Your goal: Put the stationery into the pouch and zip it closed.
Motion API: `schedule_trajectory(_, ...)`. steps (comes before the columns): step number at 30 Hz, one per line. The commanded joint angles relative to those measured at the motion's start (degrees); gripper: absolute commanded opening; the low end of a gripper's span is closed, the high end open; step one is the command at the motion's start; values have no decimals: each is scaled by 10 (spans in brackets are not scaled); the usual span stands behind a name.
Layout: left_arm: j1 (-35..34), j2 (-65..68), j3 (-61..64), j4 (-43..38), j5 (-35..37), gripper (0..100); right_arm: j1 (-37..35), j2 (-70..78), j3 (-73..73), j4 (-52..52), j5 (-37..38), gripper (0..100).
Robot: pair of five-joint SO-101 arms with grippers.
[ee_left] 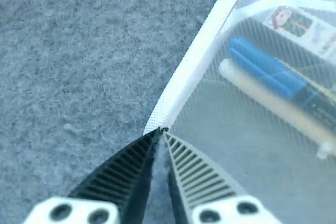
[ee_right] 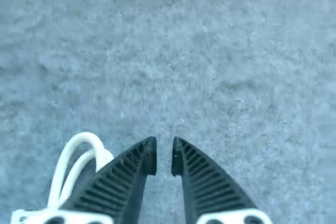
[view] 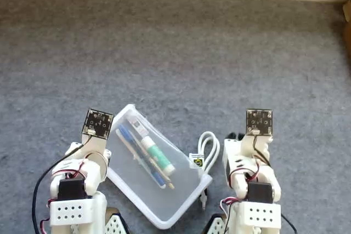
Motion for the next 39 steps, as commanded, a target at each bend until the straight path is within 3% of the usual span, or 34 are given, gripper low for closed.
schedule_trajectory(1,15,-3,15,9,4,7,6,-55,65,2,0,50)
schedule_trajectory(8,14,-3,15,9,4,7,4,-110,65,3,0,50)
schedule_trajectory(39,14,-3,15,7,4,7,3,-110,65,3,0,50)
